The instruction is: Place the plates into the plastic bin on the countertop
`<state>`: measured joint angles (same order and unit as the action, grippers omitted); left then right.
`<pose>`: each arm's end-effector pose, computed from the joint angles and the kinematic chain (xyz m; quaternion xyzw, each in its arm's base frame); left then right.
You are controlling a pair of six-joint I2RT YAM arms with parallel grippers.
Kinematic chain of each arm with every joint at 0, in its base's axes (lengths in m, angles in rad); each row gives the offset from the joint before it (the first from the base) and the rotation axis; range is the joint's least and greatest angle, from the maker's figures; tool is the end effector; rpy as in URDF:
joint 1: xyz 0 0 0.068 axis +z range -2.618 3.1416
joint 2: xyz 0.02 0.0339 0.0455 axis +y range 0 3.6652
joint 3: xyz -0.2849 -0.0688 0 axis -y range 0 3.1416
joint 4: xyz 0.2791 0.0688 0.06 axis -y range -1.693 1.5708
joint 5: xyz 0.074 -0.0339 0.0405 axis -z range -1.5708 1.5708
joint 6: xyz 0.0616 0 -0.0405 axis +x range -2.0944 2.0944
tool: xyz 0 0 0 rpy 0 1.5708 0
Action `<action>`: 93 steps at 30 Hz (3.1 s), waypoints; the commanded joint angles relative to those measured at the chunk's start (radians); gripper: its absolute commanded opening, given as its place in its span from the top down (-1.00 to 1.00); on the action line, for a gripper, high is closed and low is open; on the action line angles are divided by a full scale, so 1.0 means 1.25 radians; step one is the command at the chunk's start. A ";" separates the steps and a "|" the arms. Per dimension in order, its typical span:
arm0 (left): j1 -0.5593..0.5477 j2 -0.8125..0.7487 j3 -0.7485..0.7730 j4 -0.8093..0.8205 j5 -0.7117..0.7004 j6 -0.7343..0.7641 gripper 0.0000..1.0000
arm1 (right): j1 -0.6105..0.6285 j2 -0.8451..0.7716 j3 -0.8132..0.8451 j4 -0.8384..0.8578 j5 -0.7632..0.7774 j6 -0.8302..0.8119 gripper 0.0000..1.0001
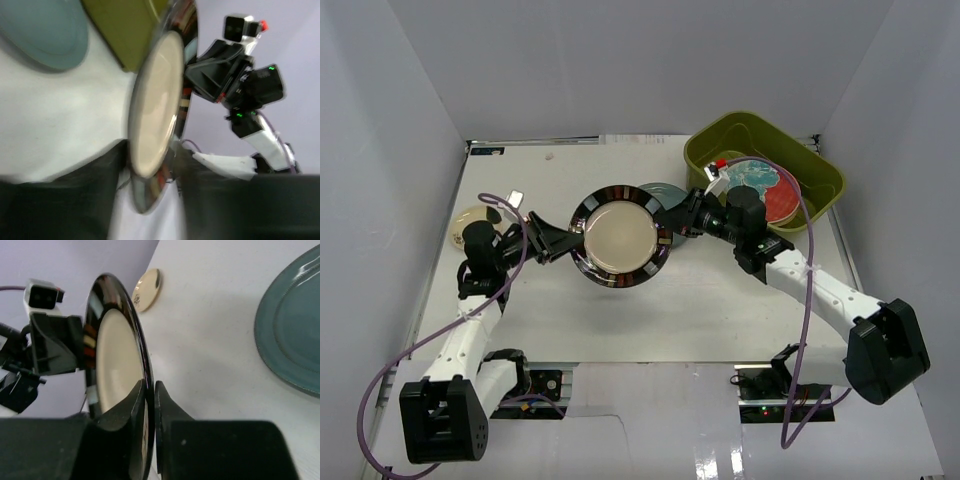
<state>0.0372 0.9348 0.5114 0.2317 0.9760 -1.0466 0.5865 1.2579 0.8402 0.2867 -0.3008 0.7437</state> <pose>0.2381 -0.0422 0.2621 -0.0959 0.7377 -0.5884 0.3169 0.2759 0.2053 0.3088 -0.0401 0.7488 0.4909 0.4434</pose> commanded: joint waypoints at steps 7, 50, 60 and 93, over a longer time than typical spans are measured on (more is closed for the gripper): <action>-0.005 0.012 0.049 -0.011 0.053 0.086 -0.96 | -0.236 -0.021 0.086 0.081 -0.103 0.108 0.84; -0.351 0.831 0.468 -0.095 -0.659 0.135 -0.68 | -0.650 0.003 0.118 -0.184 0.289 -0.076 -0.80; -0.355 0.834 0.391 0.033 -0.728 0.048 0.71 | -0.533 -0.079 0.089 -0.258 0.236 -0.149 -0.80; -0.326 0.065 0.126 -0.041 -0.607 0.108 1.00 | -0.327 -0.157 0.041 -0.132 -0.114 -0.195 -0.80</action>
<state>-0.3809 1.1591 0.6281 0.1291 0.1417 -0.8974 0.1028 1.1030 0.9722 -0.0486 -0.2218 0.4427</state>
